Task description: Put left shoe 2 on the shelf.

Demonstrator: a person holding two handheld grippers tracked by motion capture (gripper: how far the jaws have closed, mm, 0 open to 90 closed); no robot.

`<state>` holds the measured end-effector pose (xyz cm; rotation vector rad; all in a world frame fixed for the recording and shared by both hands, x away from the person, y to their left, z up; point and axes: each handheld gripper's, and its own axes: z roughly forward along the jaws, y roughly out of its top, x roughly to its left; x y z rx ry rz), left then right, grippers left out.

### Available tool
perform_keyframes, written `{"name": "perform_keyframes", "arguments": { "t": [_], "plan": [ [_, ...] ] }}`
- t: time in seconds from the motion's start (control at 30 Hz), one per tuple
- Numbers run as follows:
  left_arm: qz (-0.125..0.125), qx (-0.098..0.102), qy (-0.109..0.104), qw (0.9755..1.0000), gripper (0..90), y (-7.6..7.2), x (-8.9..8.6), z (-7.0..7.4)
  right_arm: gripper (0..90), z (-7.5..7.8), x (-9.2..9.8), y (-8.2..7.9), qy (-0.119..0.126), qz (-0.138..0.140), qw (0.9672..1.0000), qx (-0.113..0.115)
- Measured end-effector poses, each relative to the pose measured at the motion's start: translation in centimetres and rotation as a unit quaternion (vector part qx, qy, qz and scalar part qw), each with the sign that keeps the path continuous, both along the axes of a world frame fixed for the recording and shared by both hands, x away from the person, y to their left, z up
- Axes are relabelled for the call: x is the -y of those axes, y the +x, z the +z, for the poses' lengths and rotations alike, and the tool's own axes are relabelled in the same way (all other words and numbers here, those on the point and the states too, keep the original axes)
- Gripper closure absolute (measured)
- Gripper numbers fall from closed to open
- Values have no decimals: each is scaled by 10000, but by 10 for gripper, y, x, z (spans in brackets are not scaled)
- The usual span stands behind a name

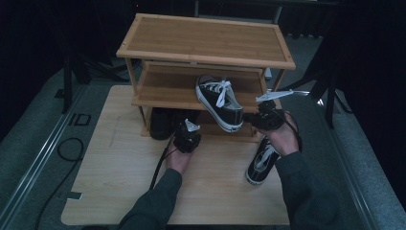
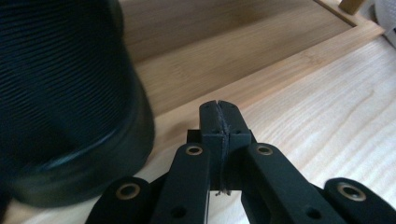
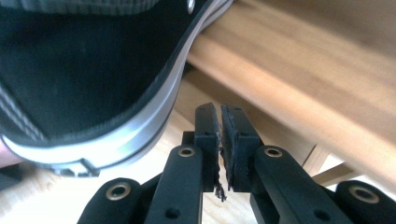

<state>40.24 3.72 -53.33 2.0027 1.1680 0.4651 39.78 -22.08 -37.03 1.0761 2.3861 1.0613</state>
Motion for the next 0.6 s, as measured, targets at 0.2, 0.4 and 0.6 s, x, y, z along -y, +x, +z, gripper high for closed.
{"name": "perform_keyframes", "arguments": {
  "t": [0.2,0.4,0.6],
  "plan": [
    [103,109,147,9998,900,9,21,-11,886,-12,-1,-10,114,85,9998,-140],
    [255,119,238,9993,900,20,30,-14,898,-17,-3,-22,12,210,9997,-111],
    [372,100,234,9990,900,28,31,-18,898,-15,-6,-33,3,327,9995,-21]
  ]
}}
